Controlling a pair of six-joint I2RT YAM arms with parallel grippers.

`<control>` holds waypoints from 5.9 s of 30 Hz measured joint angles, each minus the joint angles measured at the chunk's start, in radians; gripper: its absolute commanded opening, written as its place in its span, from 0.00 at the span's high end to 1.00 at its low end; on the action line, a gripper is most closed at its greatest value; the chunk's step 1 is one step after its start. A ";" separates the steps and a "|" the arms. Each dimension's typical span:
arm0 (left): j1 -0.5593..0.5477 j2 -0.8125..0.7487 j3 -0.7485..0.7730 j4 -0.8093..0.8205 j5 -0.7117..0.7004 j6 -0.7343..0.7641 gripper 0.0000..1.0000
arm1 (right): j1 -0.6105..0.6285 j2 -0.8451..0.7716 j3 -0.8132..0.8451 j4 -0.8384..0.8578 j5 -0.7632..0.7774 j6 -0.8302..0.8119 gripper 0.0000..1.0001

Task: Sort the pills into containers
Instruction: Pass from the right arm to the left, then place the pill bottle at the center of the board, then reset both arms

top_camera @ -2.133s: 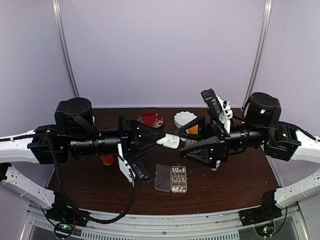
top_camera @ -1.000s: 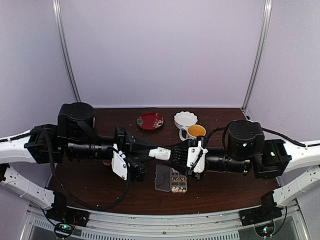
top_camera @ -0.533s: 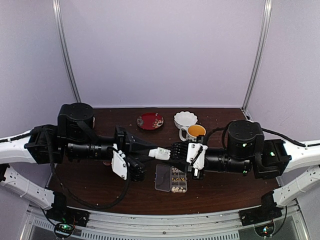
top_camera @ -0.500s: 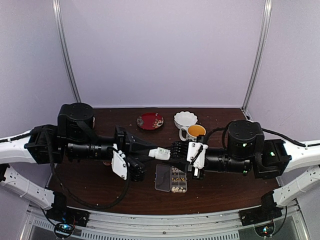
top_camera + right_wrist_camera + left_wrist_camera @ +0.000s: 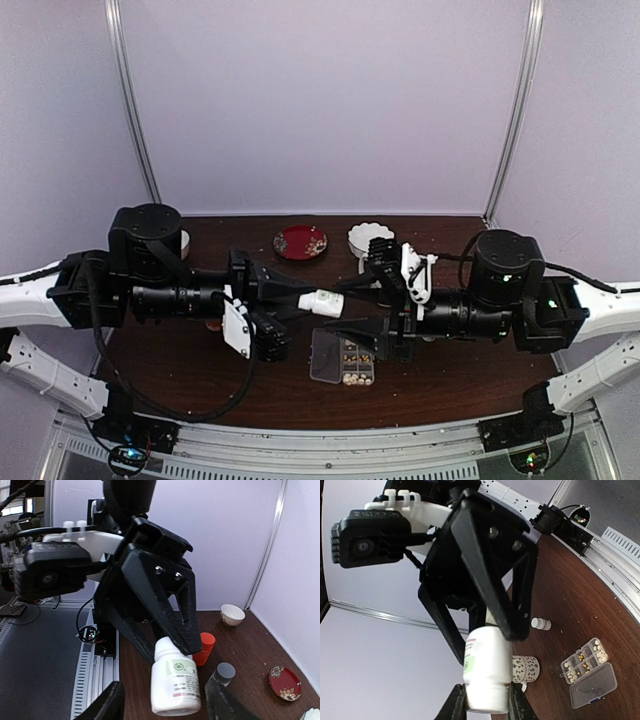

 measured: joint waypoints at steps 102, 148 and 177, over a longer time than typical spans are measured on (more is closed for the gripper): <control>0.369 -0.208 -0.273 -0.155 -0.240 -1.588 0.02 | -0.652 0.281 -0.057 -0.738 0.238 0.748 0.44; 0.366 0.279 -0.227 -0.133 0.017 -1.662 0.74 | -0.396 0.265 -0.039 -0.673 0.160 0.732 0.53; 0.280 0.691 -0.113 -0.072 -0.011 -1.705 0.84 | -0.363 0.474 -0.212 -0.321 0.030 0.835 1.00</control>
